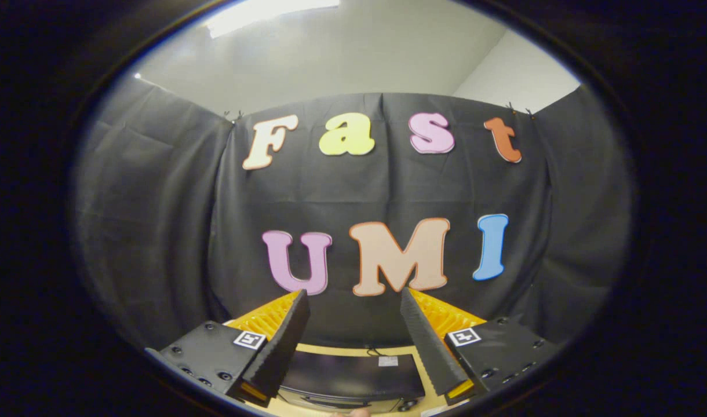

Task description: Open the toaster oven, put the food inside, and close the toaster oven door.

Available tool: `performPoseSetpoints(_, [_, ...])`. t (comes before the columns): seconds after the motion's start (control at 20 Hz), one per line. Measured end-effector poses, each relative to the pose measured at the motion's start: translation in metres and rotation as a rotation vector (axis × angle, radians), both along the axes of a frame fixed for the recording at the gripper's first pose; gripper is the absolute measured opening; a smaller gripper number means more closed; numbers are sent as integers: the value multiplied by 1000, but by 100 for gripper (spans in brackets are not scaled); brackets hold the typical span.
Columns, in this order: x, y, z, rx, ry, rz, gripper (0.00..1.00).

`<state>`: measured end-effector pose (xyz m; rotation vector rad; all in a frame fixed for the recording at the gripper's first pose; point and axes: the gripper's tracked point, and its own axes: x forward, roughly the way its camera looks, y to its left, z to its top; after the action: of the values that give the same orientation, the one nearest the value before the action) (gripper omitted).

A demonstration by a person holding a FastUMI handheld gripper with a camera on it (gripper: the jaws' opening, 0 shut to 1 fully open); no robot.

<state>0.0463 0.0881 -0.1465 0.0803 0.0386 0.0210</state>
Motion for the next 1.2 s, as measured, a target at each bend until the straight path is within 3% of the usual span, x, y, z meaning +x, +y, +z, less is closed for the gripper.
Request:
performPoseSetpoints(0.3, [21, 28, -141, -26, 180, -22, 98])
performPoseSetpoints(0.5, [17, 52, -220, -48, 309, 13, 98])
performPoseSetpoints(0.8, [6, 64, -273, -1, 370, -9, 98])
performPoseSetpoints(1.05, [-9, 61, -300, -41, 423, -29, 98])
performPoseSetpoints(1.2, [-15, 58, -307, 10, 428, -35, 98])
